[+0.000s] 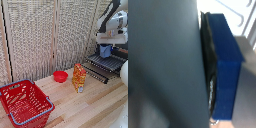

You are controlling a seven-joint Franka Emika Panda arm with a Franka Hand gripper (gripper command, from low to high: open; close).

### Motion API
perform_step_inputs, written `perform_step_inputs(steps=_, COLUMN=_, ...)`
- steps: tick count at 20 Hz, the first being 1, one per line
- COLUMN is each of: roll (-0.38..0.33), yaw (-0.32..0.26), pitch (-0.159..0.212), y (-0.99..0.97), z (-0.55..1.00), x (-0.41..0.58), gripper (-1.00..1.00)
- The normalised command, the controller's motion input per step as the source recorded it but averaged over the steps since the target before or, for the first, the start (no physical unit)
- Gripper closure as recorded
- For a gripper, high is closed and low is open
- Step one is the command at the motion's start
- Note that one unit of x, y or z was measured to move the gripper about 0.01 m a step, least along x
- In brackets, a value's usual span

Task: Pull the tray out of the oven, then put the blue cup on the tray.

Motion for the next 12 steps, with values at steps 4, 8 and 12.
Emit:
perform_step_inputs(steps=4, roll=0.005, yaw=-0.145, pitch=0.000, y=0.01, z=-0.06, x=-0.149, gripper=-1.00)
perform_step_inputs(steps=8, roll=-0.003, yaw=-0.039, pitch=-0.004, y=0.00, z=0.01, x=-0.056, gripper=-1.00)
perform_step_inputs(steps=12, roll=-0.031, yaw=-0.033, pitch=0.000, y=0.00, z=0.30, x=0.014, gripper=-1.00)
